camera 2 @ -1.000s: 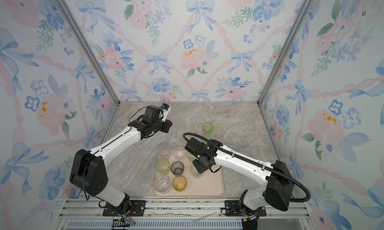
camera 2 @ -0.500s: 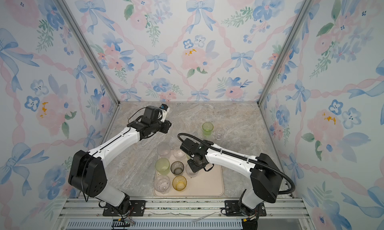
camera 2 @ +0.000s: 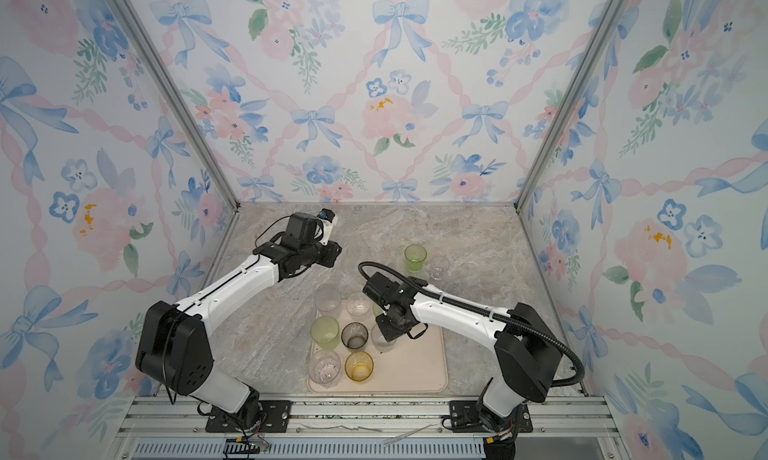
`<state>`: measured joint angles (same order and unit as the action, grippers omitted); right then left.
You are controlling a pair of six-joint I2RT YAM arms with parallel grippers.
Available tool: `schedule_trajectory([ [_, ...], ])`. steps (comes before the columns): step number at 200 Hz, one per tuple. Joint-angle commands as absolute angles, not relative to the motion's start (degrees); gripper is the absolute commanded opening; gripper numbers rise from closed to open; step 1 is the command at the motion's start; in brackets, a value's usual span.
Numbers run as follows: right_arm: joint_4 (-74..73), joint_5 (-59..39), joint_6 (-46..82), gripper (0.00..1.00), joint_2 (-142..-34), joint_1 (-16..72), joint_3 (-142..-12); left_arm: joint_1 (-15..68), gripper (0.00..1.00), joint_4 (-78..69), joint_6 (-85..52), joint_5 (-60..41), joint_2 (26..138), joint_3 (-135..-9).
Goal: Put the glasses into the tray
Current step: 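Carry the frosted clear glass onto the tray and open the right gripper, then raise the right gripper and move it over the green glass beyond the tray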
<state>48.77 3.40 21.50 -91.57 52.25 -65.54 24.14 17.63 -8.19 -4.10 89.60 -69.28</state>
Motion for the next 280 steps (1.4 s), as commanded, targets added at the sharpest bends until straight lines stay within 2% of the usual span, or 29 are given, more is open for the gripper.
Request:
schedule_trajectory([
  [1,48.6,2.9,21.0,0.11,-92.6,51.7,-65.0,23.6,0.32,17.1,-7.8,-4.1,88.0,-68.4],
  [55,49.1,3.0,20.8,0.25,-91.7,51.4,-65.4,23.6,0.32,17.1,-7.8,-4.0,87.6,-68.2],
  [91,50.3,3.0,20.6,0.31,-89.9,51.2,-66.3,23.6,0.37,17.0,-7.8,-3.7,87.2,-67.9],
  [131,52.3,2.4,20.3,0.4,-86.8,50.9,-67.3,23.6,0.38,17.1,-7.6,-4.0,88.2,-68.2],
  [209,55.8,1.8,18.5,0.44,-80.3,48.1,-68.9,23.5,0.38,17.1,-7.6,-2.8,89.6,-68.9],
  [280,56.5,1.1,14.9,0.45,-74.9,37.9,-73.4,23.5,0.4,17.1,-7.7,-1.9,89.7,-69.4],
])
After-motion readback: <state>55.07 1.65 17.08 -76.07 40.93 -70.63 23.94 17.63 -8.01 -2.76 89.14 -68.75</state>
